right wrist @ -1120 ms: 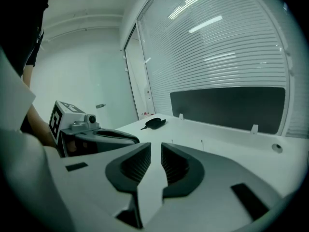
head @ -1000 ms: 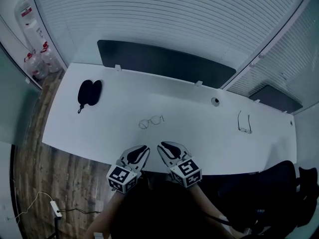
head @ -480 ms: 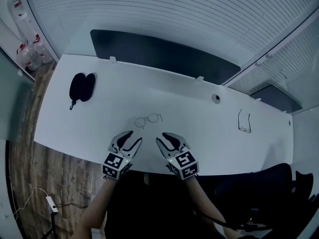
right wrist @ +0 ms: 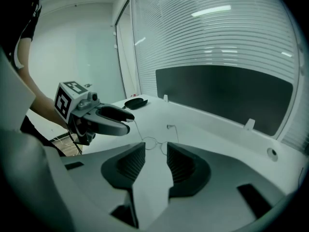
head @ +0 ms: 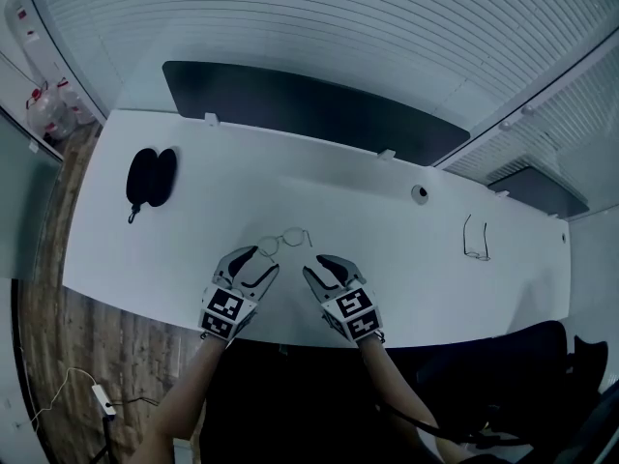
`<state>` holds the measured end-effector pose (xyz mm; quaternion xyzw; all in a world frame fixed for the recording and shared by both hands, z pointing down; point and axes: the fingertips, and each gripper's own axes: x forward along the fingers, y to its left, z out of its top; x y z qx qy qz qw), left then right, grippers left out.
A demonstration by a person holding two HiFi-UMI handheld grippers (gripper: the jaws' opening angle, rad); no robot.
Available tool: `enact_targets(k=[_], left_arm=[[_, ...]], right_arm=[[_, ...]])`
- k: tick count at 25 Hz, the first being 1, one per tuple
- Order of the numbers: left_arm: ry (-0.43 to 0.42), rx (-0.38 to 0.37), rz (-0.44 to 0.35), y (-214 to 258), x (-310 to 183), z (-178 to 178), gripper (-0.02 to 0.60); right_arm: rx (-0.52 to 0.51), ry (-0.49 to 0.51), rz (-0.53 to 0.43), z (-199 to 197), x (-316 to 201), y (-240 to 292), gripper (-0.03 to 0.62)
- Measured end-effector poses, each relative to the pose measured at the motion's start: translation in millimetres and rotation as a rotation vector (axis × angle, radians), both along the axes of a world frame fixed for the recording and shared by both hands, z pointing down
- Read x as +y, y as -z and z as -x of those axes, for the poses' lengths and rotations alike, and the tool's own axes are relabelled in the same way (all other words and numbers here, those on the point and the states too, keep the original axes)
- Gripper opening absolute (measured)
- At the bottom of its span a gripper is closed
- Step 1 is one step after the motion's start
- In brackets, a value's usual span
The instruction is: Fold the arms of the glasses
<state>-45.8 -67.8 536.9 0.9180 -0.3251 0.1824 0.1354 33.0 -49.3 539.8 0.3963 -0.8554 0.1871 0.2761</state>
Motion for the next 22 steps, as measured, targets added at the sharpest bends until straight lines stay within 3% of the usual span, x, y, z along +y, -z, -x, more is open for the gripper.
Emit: enact_targets(k=[6,14,22], left_arm=[[-0.099,-0.017,-0.089,27,-6,-10,0.253],[-0.115,-0.093,-0.042,-5,-5,4,0.253],[-0.125,-0.159,0.007,-42,-14,2,0.253]], right_arm=[[0.087,0.048,0.009,-6,-19,-20,0.143],[0.177,0.097,-0.022,-14,-49,-34,0.141],[0.156,0.150,-0.026,-7,-62,-44,0.141]])
